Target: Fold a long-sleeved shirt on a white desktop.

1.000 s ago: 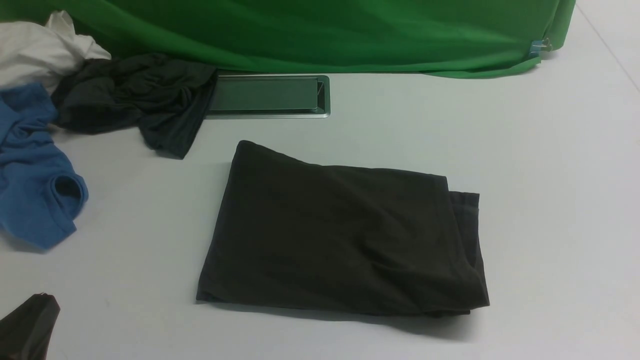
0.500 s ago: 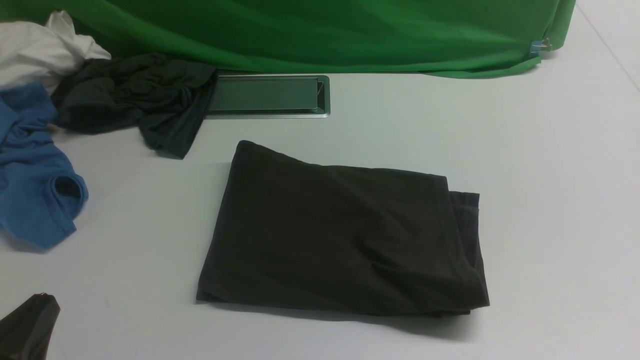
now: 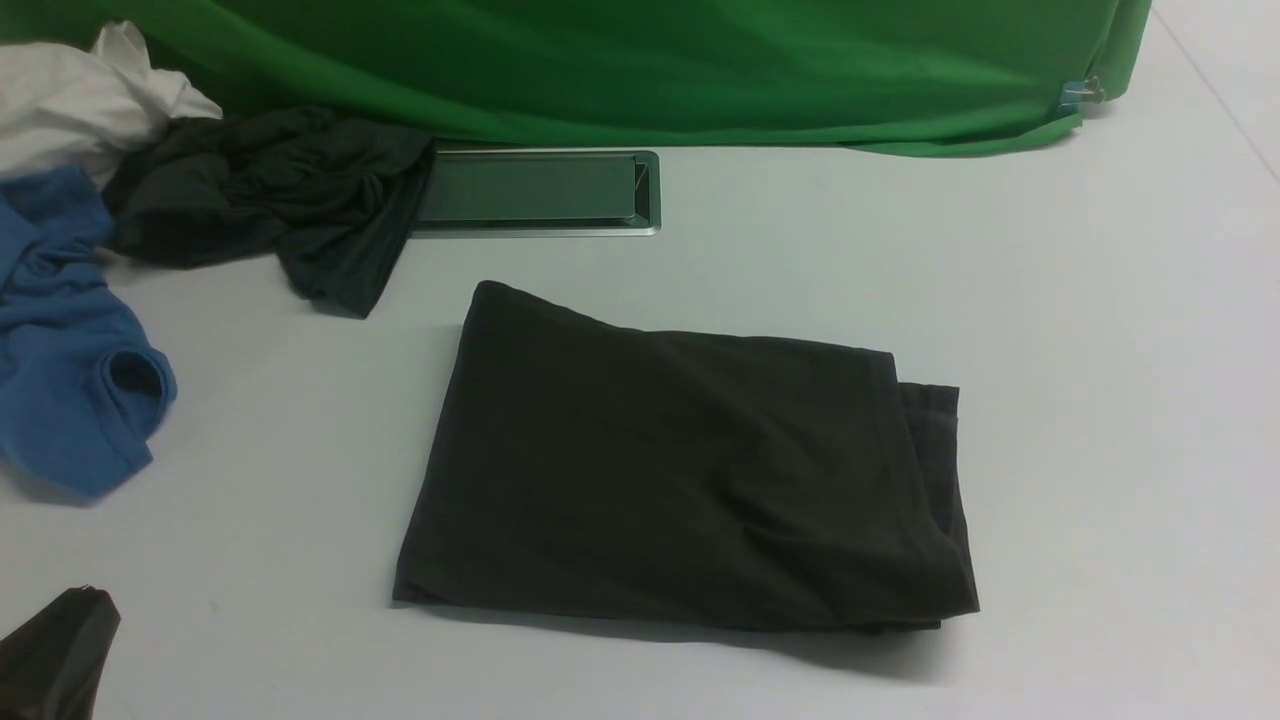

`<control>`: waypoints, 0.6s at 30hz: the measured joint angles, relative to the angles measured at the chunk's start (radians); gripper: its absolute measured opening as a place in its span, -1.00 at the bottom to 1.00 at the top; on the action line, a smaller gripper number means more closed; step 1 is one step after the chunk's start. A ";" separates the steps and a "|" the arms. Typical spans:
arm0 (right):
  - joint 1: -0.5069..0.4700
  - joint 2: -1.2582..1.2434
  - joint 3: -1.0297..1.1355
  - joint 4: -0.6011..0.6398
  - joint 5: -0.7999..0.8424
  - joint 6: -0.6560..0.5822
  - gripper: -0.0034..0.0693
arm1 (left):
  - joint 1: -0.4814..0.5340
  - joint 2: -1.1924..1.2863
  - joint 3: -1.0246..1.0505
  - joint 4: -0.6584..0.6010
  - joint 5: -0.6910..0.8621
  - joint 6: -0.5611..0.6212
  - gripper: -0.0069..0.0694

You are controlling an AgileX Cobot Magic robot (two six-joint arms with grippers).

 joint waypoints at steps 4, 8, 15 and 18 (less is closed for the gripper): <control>0.000 0.000 0.000 0.000 0.000 0.000 -0.75 | 0.000 0.000 0.000 0.000 0.000 0.000 -0.77; 0.000 0.000 0.000 0.000 0.000 0.000 -0.72 | 0.000 0.000 0.000 0.000 0.000 0.000 -0.77; 0.000 0.000 0.000 0.000 0.001 0.000 -0.67 | 0.000 0.000 0.000 0.000 0.000 0.000 -0.77; 0.000 0.000 0.000 0.000 0.001 0.000 -0.65 | 0.000 0.000 0.000 0.000 0.000 0.000 -0.77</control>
